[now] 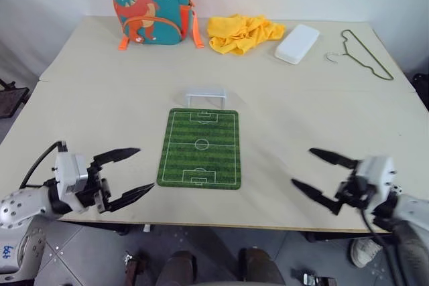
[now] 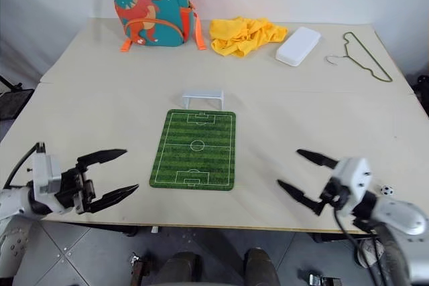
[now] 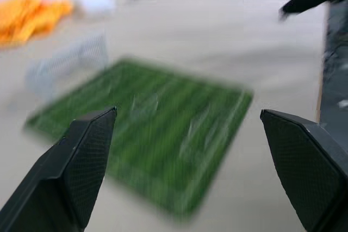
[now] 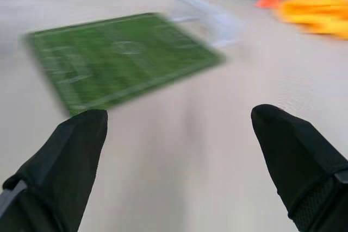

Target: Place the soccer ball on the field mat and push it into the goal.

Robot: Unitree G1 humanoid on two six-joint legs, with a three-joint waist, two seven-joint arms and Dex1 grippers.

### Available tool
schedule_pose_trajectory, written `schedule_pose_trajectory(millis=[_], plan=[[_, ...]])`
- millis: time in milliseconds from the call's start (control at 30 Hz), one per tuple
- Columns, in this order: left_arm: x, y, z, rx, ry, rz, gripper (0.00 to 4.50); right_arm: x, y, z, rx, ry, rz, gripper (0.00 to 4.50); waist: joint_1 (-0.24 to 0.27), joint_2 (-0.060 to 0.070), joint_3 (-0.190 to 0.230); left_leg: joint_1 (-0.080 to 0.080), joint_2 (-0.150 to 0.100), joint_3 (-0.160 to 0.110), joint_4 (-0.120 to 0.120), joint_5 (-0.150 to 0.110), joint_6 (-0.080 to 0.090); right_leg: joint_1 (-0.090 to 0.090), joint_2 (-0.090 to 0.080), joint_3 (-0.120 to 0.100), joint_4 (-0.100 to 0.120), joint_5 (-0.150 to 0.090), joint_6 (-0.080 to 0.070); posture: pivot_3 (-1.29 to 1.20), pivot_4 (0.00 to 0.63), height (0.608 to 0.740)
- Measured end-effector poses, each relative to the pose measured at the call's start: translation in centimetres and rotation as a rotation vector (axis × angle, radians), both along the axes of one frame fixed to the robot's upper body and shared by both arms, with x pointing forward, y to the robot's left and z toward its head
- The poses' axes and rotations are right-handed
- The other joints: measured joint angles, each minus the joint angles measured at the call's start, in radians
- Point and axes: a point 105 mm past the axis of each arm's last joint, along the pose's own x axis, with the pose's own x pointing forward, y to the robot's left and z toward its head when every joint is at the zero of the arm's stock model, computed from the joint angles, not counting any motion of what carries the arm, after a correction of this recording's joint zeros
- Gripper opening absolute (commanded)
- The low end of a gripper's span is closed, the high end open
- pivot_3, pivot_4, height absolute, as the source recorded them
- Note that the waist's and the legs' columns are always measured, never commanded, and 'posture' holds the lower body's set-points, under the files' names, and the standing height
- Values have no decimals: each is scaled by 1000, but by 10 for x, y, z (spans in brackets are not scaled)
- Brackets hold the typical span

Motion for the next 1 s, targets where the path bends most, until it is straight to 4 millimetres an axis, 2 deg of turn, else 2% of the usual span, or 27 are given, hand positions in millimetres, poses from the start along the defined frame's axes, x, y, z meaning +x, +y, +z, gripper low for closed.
schedule_pose_trajectory(millis=[133, 167, 267, 433, 567, 667, 767, 1000], plan=[[6, -19, -4, -42, 51, -87, 4500, -4, -78, 4, 1, 9, -321, 4465, -6, 0, 0, 0, 0, 5, 0, 0, 1, -2, 3, 1, 1, 0, 0, 0, 150, 740], [7, -21, -4, -42, 54, -101, 4500, -7, -97, 0, -22, 35, -393, 4465, -7, 0, 0, 1, 0, 6, 0, 0, 1, -2, 3, 2, 1, 0, 0, 0, 150, 740], [10, -21, -5, -40, 76, -122, 4500, -18, -139, -19, -70, 113, -541, 4465, -9, 0, 0, 2, 1, 9, 0, 0, 2, -2, 4, 5, 1, 0, 0, 0, 150, 740], [6, -21, -5, -14, 120, -172, 4500, -29, -160, -37, -76, 230, -573, 4465, -15, 1, 0, 3, 0, 12, 0, 0, 4, -2, 3, 7, 1, 0, 0, 0, 150, 740], [2, -22, -7, -8, 146, -199, 4500, -35, -161, -44, -64, 291, -528, 4465, -16, 1, 0, 3, 0, 12, 0, 0, 4, -2, 3, 7, 1, 0, 0, 0, 150, 740], [1, -22, -7, -9, 147, -200, 4500, -28, -160, -44, -48, 283, -500, 4465, -23, 1, 0, 3, 0, 12, 1, 0, 4, -1, 2, 7, 1, 0, 0, 0, 150, 740], [1, -22, -7, -8, 145, -200, 4500, -18, -168, -45, -70, 281, -520, 4465, -29, 1, 0, 3, 0, 13, 1, 0, 4, -1, 2, 7, 1, 0, 0, 0, 150, 740], [0, -24, -6, -5, 136, -209, 4500, 0, -174, -67, -111, 324, -515, 4465, -29, 1, 0, 3, 0, 13, 1, 0, 4, -2, 2, 7, 1, 0, 0, 0, 150, 740]])
